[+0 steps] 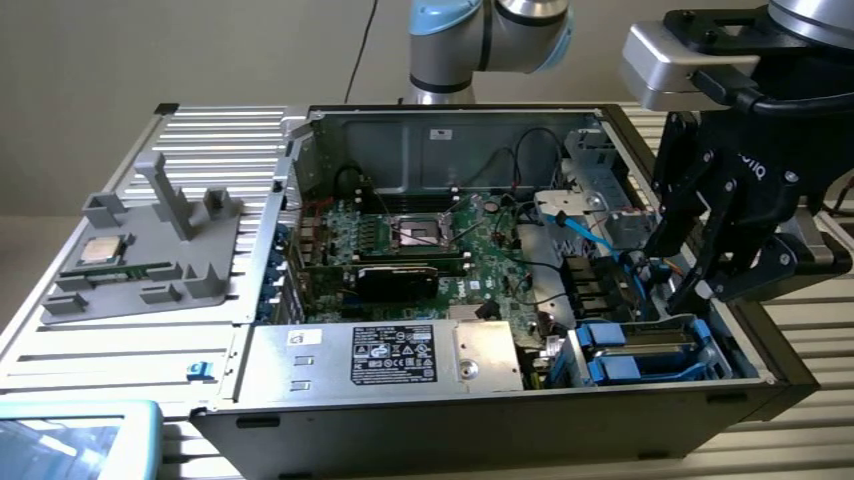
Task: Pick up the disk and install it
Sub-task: 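Insert the first disk wire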
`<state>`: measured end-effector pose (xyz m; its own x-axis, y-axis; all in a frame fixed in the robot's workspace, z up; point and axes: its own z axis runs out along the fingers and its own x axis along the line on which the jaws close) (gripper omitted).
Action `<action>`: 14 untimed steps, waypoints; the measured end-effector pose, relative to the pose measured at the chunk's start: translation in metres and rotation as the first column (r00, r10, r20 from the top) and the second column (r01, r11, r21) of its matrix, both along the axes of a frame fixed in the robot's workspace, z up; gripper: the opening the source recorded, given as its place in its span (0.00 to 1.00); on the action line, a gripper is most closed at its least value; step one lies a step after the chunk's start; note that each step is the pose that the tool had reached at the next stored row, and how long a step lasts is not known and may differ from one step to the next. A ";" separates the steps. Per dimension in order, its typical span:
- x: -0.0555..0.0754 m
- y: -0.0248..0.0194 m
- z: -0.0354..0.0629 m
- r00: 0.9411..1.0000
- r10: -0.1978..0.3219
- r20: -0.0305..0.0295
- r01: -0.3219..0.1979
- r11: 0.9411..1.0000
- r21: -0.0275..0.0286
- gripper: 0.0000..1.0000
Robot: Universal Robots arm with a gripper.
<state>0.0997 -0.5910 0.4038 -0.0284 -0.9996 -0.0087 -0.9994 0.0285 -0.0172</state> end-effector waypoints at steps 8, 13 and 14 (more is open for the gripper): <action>0.022 0.0069 -0.0001 1.000 0.000 0.000 0.000 1.000 -0.001 0.52; 0.039 0.0106 -0.0014 1.000 0.000 -0.002 0.000 1.000 -0.002 0.52; 0.041 0.0117 -0.0027 1.000 0.000 -0.003 0.000 1.000 -0.001 0.52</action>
